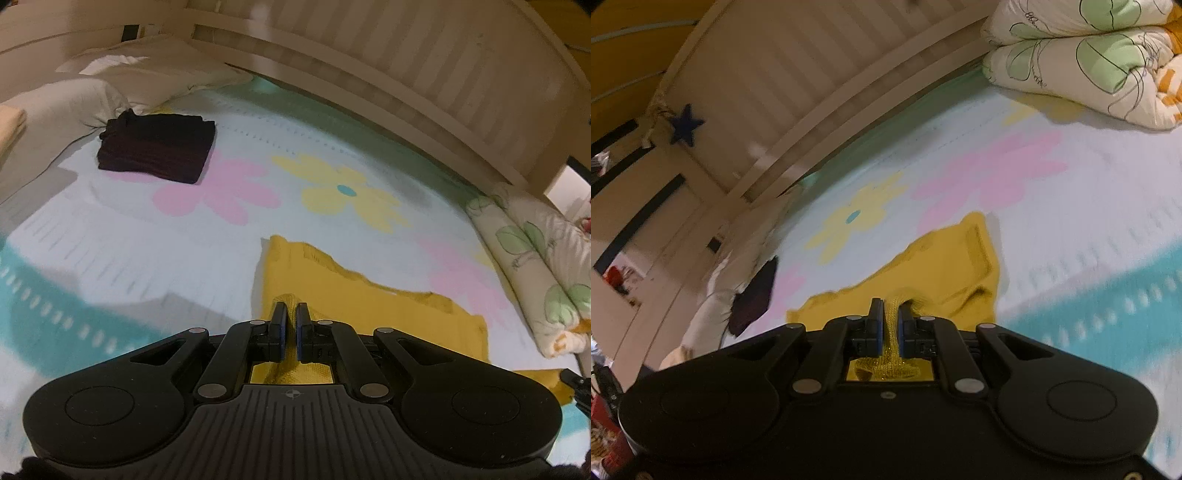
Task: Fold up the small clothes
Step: 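Lift the hem with both tools and lay it over toward the collar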
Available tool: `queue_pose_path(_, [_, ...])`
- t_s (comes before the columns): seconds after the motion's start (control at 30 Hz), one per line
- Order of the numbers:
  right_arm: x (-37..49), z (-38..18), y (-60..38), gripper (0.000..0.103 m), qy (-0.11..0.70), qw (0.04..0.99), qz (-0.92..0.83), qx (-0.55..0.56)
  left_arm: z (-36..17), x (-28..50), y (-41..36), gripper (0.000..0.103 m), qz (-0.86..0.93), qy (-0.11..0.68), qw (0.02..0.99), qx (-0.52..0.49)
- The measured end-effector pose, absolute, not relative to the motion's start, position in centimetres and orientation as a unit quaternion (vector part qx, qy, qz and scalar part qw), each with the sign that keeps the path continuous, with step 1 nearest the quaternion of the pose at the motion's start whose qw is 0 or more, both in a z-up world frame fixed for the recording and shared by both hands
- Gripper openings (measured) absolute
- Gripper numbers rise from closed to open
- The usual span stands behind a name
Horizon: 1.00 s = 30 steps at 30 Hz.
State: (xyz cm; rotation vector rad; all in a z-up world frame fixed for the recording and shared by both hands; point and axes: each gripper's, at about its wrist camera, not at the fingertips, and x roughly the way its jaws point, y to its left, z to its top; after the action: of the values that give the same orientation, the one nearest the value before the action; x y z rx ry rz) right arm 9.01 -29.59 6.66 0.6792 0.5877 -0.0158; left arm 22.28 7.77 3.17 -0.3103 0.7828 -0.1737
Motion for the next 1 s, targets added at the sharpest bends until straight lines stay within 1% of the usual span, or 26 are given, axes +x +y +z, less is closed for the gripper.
queue_pose_path(0.23, [13.9, 5.6, -31.6, 0.015, 0.291, 0.897, -0.037, 0.329, 2.0, 26.9, 7.1, 0.005, -0.069, 0.389, 0.907, -0.149])
queue_pose_path(0.4, [16.6, 4.2, -33.1, 0.015, 0.299, 0.890, -0.058, 0.339, -0.1, 29.8, 7.0, 0.005, -0.055, 0.406, 0.900, -0.148])
queue_pose_path(0.47, [17.2, 3.5, -33.3, 0.019, 0.311, 0.884, -0.042, 0.346, -1.1, 30.4, 7.0, 0.005, -0.051, 0.412, 0.896, -0.155])
queue_pose_path(0.5, [17.4, 3.1, -33.1, 0.023, 0.320, 0.881, -0.032, 0.346, -1.6, 30.6, 7.0, 0.005, -0.050, 0.417, 0.894, -0.158])
queue_pose_path(0.53, [17.7, 2.6, -32.8, 0.023, 0.337, 0.876, -0.023, 0.344, -1.8, 30.8, 7.1, 0.005, -0.049, 0.421, 0.892, -0.158])
queue_pose_path(0.6, [18.1, 1.6, -32.1, 0.032, 0.365, 0.867, -0.011, 0.340, -2.2, 31.1, 7.1, 0.005, -0.048, 0.425, 0.891, -0.156])
queue_pose_path(0.67, [18.2, 0.5, -31.3, 0.055, 0.394, 0.858, 0.004, 0.330, -2.2, 31.2, 7.2, 0.005, -0.049, 0.427, 0.890, -0.155])
queue_pose_path(0.7, [18.4, 0.1, -31.0, 0.057, 0.409, 0.854, 0.009, 0.321, -2.2, 31.2, 7.3, 0.005, -0.049, 0.427, 0.889, -0.156])
queue_pose_path(0.77, [18.4, -0.6, -30.3, 0.057, 0.429, 0.853, 0.009, 0.296, -2.2, 31.4, 7.4, 0.005, -0.050, 0.426, 0.889, -0.159])
queue_pose_path(1.0, [18.8, -1.6, -30.2, 0.057, 0.427, 0.854, 0.012, 0.296, -2.4, 31.6, 7.1, 0.005, -0.053, 0.430, 0.889, -0.151])
